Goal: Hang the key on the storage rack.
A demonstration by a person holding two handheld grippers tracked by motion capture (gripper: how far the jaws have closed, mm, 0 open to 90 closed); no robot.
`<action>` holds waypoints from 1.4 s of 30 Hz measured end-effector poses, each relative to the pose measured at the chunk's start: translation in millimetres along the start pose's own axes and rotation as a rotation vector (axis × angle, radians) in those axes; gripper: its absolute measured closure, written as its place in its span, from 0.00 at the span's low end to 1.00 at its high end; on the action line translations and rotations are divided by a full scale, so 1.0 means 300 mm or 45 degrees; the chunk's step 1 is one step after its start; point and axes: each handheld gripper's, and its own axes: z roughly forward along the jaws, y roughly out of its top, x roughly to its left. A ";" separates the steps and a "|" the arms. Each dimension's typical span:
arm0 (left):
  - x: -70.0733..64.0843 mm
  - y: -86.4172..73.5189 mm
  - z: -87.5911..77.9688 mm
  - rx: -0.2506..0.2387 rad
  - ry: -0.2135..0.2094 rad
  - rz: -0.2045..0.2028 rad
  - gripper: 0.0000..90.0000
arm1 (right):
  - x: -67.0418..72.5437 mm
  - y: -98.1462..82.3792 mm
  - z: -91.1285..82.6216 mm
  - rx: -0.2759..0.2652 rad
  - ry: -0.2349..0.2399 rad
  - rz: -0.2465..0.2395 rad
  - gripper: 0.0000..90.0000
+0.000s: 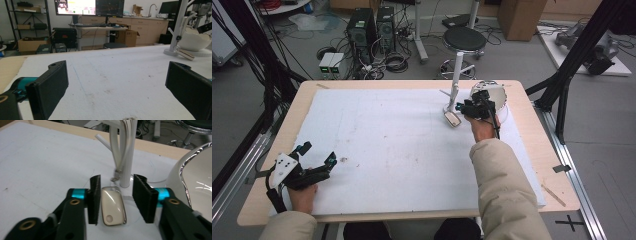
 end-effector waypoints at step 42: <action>-0.005 0.000 0.001 -0.002 0.005 0.015 0.06 | -0.099 -0.486 -0.286 -0.483 0.418 -0.183 0.00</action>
